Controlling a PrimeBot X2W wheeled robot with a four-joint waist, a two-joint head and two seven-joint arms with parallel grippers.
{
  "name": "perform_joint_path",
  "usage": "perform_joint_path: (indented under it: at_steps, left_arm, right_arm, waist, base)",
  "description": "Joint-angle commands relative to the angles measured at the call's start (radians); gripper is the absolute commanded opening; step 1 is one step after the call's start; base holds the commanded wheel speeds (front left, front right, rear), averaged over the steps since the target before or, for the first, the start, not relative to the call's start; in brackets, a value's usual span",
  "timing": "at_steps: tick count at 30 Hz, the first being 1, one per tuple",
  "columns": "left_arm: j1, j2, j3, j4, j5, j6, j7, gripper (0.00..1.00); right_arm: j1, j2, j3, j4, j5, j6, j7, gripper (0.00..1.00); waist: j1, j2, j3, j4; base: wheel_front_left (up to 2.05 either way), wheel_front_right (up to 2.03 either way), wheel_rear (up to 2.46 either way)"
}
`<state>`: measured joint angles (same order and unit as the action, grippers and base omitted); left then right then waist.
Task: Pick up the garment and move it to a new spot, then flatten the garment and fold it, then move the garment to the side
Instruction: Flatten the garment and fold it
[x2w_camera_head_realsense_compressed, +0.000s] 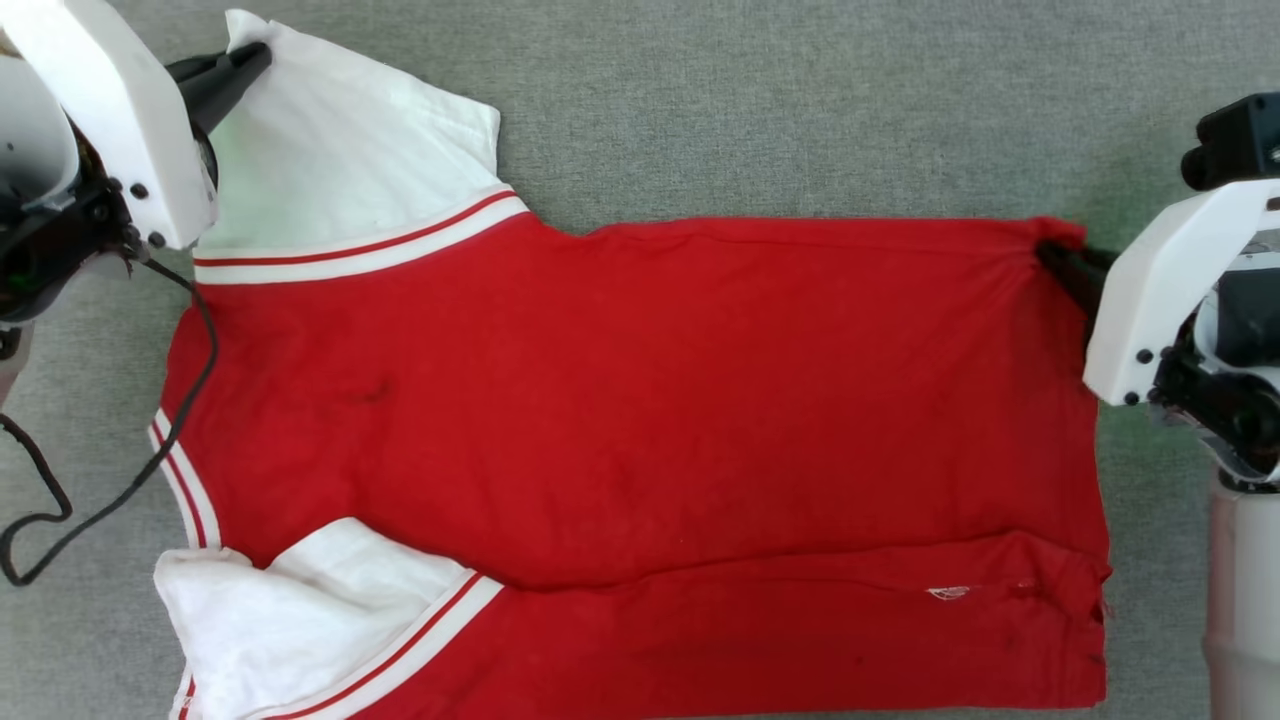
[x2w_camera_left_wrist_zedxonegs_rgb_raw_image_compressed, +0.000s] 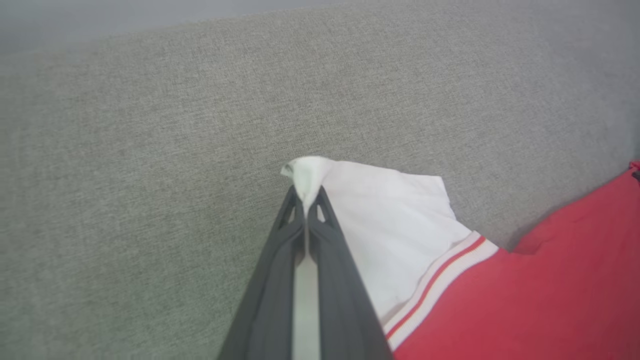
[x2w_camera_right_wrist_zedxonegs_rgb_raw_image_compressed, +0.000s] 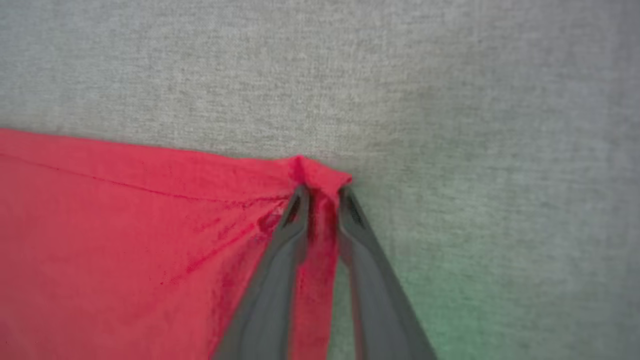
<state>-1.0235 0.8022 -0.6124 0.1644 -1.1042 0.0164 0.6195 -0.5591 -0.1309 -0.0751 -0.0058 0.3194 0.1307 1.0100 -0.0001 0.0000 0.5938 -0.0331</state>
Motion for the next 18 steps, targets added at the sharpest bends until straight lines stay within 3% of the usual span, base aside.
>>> perform_joint_path:
  at_steps: [1,4,10,18]
  left_arm:
    - [0.017,0.001,0.008,-0.005,-0.002,0.002,-0.016,0.00]
    - [0.049,0.006,0.019,-0.009,-0.006,0.005,-0.053,0.00]
    - [0.155,0.019,0.064,-0.027,-0.035,0.020,-0.161,0.00]
    - [0.430,0.040,0.146,-0.100,-0.130,0.037,-0.337,0.00]
  right_arm:
    - [0.075,0.037,0.025,0.056,-0.006,0.000,0.045,0.00]
    - [0.079,0.029,0.014,0.022,-0.016,0.000,0.033,0.00]
    - [0.088,0.004,-0.003,-0.045,-0.031,0.000,-0.094,0.00]
    - [0.231,0.007,-0.045,-0.058,0.004,0.000,-0.206,0.00]
  waist:
    - [0.0001,0.0000,-0.009,0.004]
    - [0.0001,0.0000,-0.037,0.009]
    - [0.0001,0.0000,-0.135,0.027]
    - [0.0001,0.0000,-0.284,0.064]
  base:
    - [0.00,0.00,0.00]
    - [0.00,0.00,0.00]
    - [0.00,0.00,0.00]
    - [0.00,0.00,0.00]
